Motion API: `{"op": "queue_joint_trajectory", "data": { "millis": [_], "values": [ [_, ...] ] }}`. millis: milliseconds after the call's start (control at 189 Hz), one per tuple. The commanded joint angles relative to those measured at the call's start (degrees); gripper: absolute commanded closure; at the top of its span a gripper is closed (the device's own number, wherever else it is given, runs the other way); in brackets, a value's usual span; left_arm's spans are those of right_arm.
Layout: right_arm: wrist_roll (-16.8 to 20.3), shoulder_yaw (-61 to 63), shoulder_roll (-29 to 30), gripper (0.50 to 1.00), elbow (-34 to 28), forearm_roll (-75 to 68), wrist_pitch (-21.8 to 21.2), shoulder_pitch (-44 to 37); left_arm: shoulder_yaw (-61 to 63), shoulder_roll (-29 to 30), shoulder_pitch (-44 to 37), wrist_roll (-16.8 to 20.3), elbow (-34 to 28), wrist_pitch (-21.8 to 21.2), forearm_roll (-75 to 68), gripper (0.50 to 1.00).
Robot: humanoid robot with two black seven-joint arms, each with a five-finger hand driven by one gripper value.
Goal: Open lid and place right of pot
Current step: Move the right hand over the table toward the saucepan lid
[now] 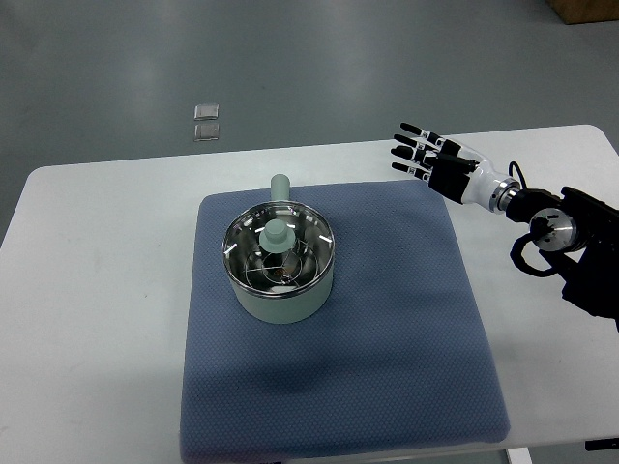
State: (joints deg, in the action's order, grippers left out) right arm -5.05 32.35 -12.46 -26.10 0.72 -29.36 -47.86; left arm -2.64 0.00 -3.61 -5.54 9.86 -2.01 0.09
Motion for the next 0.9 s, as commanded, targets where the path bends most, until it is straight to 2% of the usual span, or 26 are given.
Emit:
{"op": "queue_joint_trajectory", "data": {
  "millis": [0, 412, 496, 792, 797, 877, 892],
  "values": [
    [0.0, -0.4, 0.0, 0.568, 0.0, 0.2, 0.1, 0.0, 0.0, 0.0, 0.0, 0.0, -0.3, -0.4, 0.0, 0.500],
    [-0.6, -1.2, -0.3, 0.568, -0.3, 3.3, -0.4, -1.5, 0.1, 0.0, 0.1, 0.0, -0.4, -0.7, 0.0, 0.500],
    [-0.7, -1.1, -1.0, 0.568, -0.5, 8.5, -1.0, -2.6, 0.1, 0.0, 0.1, 0.0, -0.4, -0.7, 0.0, 0.500],
    [-3.0, -1.2, -4.9, 0.568, -5.6, 19.9, -1.8, -4.0, 0.1, 0.0, 0.1, 0.0, -0.4, -0.7, 0.0, 0.500],
    [-3.8, -1.2, -5.8, 0.568, -7.4, 24.0, -1.8, -4.4, 0.1, 0.0, 0.1, 0.0, -0.4, -0.7, 0.0, 0.500],
    [-4.5, -1.1, -6.5, 0.568, -8.5, 26.6, -1.8, -4.8, 0.1, 0.0, 0.1, 0.0, -0.4, -0.7, 0.0, 0.500],
    [-5.8, -1.1, -8.0, 0.568, -10.5, 31.1, -1.8, -5.2, 0.2, 0.0, 0.1, 0.0, -0.4, -0.7, 0.0, 0.500]
  ]
}}
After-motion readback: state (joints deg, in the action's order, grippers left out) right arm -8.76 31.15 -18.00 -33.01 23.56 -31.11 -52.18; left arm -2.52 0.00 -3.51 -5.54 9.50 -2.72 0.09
